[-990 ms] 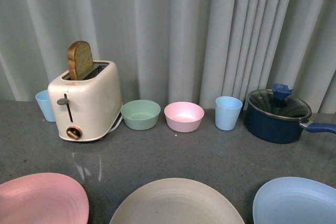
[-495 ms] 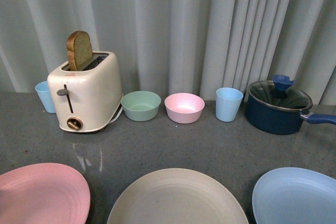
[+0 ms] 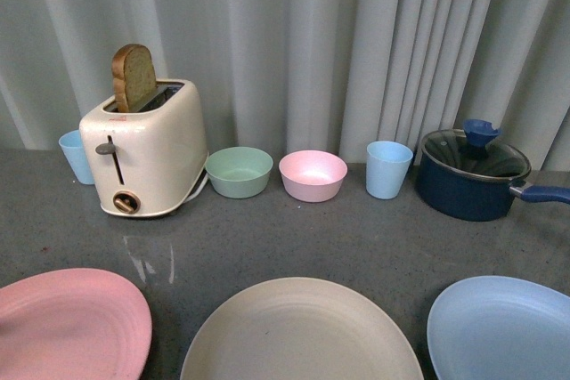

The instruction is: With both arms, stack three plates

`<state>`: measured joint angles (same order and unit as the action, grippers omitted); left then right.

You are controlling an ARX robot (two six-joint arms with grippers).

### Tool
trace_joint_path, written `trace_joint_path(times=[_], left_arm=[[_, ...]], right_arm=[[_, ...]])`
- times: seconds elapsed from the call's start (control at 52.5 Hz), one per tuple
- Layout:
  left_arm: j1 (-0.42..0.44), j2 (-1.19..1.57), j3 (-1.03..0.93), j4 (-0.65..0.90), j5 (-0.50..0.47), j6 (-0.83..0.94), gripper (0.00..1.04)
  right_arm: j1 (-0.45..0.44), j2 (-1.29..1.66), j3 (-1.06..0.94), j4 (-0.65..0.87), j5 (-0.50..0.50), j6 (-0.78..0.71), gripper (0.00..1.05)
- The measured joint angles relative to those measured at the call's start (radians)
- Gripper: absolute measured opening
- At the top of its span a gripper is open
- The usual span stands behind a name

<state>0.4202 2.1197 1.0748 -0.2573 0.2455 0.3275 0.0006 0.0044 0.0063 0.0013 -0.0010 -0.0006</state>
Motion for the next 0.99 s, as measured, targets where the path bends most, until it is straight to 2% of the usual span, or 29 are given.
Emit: trace_joint_path(times=[0.152,0.305,0.495,0.648,0.819,0.99], left_arm=[[0.032,-0.005,0.033,-0.039,0.073,-0.015,0.05],[0.06,-0.045,0.069,-0.095,0.106,-0.026,0.04],[0.125,-0.147,0.197,-0.242,0.164,-0.025,0.04],[0.111,-0.269,0.245,-0.327,0.226,-0.024,0.04],[-0.084,-0.396,0.094,-0.27,0.257,-0.056,0.04],[-0.32,-0.381,-0.03,-0.141,0.209,-0.167,0.04]], right_arm=[[0.0,0.0,0.0,0.0,0.0,0.0,0.97],[0.0,0.0,0.0,0.0,0.0,0.0,0.97],[0.0,0.0,0.0,0.0,0.0,0.0,0.97],[0.0,0.0,0.0,0.0,0.0,0.0,0.97],[0.0,0.0,0.0,0.0,0.0,0.0,0.97],[0.0,0.0,0.0,0.0,0.0,0.0,0.97]])
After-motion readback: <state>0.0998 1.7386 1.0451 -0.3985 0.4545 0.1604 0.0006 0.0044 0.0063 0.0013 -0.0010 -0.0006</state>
